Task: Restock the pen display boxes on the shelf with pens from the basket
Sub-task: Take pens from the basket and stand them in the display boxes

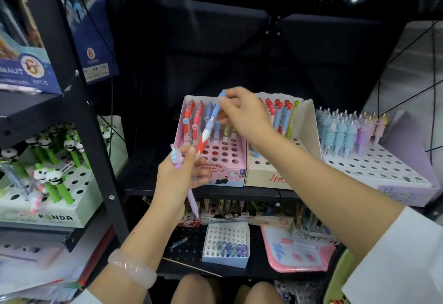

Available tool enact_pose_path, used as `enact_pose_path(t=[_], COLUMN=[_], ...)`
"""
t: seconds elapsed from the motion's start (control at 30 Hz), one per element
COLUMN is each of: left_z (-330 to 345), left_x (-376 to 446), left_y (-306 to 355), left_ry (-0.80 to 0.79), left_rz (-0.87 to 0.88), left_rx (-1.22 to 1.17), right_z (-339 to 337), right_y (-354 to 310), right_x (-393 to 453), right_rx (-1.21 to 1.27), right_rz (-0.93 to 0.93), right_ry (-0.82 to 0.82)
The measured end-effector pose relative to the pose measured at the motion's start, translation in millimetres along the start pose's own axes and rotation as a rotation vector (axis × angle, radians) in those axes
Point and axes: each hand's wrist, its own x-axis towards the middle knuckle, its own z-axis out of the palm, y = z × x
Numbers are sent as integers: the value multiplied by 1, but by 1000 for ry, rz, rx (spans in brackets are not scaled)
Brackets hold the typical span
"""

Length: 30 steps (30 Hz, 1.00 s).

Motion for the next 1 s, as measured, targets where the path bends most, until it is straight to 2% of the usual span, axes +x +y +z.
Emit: enact_pose_path(t=[0.13,0.23,0.47,0.67,0.77,0.83,0.93,1.0], left_z=[-4,-6,-13,-15,-16,-14,-6,3], left_x=[3,2,4,0,-1,-1,0,-1], left_y=[-2,-2,0,-1,-2,-1,1,1], left_ry=[32,-9,-77,-102,-125,-123,-172,-203], left_rz=[0,-33,-100,8,56,20,-22,19], left_rx=[136,135,-120,40,100,52,-59,-42], right_z=[-1,7,17,32,34,31,21,12], right_y=[1,11,18,39,43,43,34,28], right_x=[14,16,24,16,12,9,-5,-17], right_rx=[-152,-245,-473,-704,-711,-682,-490,-317], right_rz=[-153,-145,-199,-159,-177,-166,-137,-44], right_ry=[166,111,80,-72,-40,-41,-18,-115])
